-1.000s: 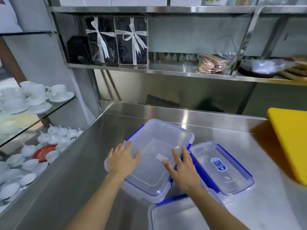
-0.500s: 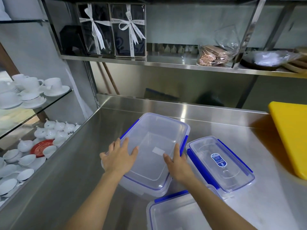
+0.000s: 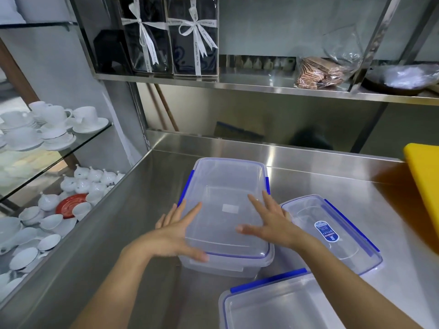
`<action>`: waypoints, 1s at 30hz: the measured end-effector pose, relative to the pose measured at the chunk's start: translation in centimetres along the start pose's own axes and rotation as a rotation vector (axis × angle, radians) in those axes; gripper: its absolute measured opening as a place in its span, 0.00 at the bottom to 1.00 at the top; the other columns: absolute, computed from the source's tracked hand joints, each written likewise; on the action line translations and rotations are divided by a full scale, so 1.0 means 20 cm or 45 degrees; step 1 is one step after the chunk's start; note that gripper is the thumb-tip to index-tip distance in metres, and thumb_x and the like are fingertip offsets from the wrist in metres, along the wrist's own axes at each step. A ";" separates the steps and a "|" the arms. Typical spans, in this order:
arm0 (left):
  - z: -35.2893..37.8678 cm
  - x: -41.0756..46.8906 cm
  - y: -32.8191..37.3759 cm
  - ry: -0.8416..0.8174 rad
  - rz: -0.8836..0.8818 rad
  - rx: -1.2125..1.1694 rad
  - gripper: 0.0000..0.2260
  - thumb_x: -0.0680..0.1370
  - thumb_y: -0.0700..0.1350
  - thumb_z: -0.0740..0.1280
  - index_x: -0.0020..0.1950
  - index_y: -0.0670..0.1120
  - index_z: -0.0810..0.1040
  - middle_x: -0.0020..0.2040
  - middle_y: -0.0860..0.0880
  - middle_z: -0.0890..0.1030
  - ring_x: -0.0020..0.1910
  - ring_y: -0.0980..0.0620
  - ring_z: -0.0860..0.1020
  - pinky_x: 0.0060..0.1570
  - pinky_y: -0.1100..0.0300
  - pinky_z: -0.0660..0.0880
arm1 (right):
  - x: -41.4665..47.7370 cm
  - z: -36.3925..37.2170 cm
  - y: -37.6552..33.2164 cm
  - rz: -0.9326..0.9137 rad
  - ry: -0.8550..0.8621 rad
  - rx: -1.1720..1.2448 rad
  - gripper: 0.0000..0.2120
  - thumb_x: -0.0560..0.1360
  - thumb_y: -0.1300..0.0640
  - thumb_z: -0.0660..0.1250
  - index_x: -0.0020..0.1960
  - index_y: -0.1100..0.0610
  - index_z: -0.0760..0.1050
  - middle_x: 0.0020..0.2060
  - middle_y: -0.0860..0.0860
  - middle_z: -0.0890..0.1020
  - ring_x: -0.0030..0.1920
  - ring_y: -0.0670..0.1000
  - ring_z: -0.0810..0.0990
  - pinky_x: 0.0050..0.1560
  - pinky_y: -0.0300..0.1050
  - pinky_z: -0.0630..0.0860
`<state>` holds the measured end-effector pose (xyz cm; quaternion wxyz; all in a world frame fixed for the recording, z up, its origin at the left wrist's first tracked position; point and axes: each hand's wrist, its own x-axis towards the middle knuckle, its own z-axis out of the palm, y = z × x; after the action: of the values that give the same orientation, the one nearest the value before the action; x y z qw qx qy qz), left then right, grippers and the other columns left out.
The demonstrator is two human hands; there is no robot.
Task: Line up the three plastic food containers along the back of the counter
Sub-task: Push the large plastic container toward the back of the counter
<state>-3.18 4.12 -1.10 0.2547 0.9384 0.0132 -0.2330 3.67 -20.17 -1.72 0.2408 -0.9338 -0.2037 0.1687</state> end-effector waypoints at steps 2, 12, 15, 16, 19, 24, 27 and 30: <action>-0.01 0.00 0.00 -0.095 0.027 0.168 0.58 0.58 0.61 0.77 0.72 0.66 0.36 0.73 0.52 0.25 0.71 0.51 0.26 0.72 0.50 0.34 | -0.03 -0.02 -0.01 -0.076 -0.298 -0.169 0.49 0.67 0.34 0.66 0.74 0.41 0.37 0.75 0.50 0.32 0.74 0.54 0.30 0.74 0.58 0.37; -0.04 0.16 -0.08 0.006 0.102 0.072 0.49 0.63 0.53 0.78 0.70 0.72 0.47 0.74 0.59 0.29 0.72 0.54 0.28 0.74 0.46 0.41 | 0.08 -0.06 0.00 -0.098 -0.420 -0.484 0.59 0.61 0.39 0.75 0.74 0.43 0.33 0.74 0.51 0.30 0.73 0.57 0.28 0.74 0.60 0.40; -0.08 0.26 -0.10 0.198 0.176 0.063 0.42 0.64 0.55 0.77 0.70 0.70 0.56 0.77 0.58 0.42 0.76 0.55 0.37 0.75 0.51 0.42 | 0.15 -0.12 -0.02 -0.085 -0.360 -0.416 0.55 0.64 0.43 0.75 0.76 0.50 0.39 0.76 0.53 0.36 0.75 0.56 0.34 0.75 0.56 0.48; -0.09 0.29 -0.10 0.264 0.201 0.054 0.40 0.65 0.54 0.77 0.70 0.67 0.59 0.78 0.57 0.47 0.76 0.56 0.41 0.75 0.54 0.44 | 0.17 -0.14 -0.03 -0.081 -0.331 -0.402 0.53 0.65 0.45 0.74 0.76 0.52 0.41 0.77 0.54 0.39 0.76 0.55 0.36 0.75 0.54 0.51; -0.11 0.39 -0.06 0.412 0.208 -0.017 0.34 0.68 0.50 0.75 0.71 0.61 0.64 0.77 0.57 0.56 0.76 0.58 0.50 0.74 0.56 0.52 | 0.24 -0.18 -0.04 -0.075 -0.239 -0.419 0.44 0.69 0.48 0.71 0.75 0.58 0.49 0.77 0.55 0.48 0.77 0.55 0.46 0.73 0.52 0.57; -0.13 0.47 -0.03 0.506 0.154 0.036 0.31 0.71 0.49 0.73 0.71 0.59 0.65 0.75 0.58 0.60 0.75 0.59 0.52 0.73 0.54 0.58 | 0.33 -0.19 -0.02 -0.056 -0.180 -0.462 0.38 0.72 0.49 0.68 0.74 0.60 0.52 0.75 0.57 0.57 0.73 0.57 0.59 0.69 0.50 0.64; -0.13 0.46 -0.02 0.493 0.135 0.081 0.30 0.72 0.50 0.71 0.71 0.59 0.63 0.76 0.58 0.59 0.76 0.58 0.51 0.72 0.52 0.59 | 0.32 -0.17 0.01 -0.067 -0.163 -0.388 0.39 0.73 0.50 0.68 0.75 0.58 0.49 0.77 0.53 0.50 0.77 0.54 0.48 0.72 0.50 0.58; -0.11 0.43 0.01 0.516 0.104 0.183 0.31 0.73 0.50 0.69 0.73 0.57 0.61 0.77 0.56 0.58 0.76 0.55 0.51 0.74 0.51 0.58 | 0.30 -0.16 0.02 -0.061 -0.129 -0.349 0.40 0.73 0.49 0.67 0.76 0.56 0.48 0.78 0.50 0.49 0.77 0.51 0.46 0.73 0.51 0.58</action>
<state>5.51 4.21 -3.07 0.1884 0.9816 0.0093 -0.0293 10.23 -18.96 -0.65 0.1042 -0.9431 -0.2590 0.1804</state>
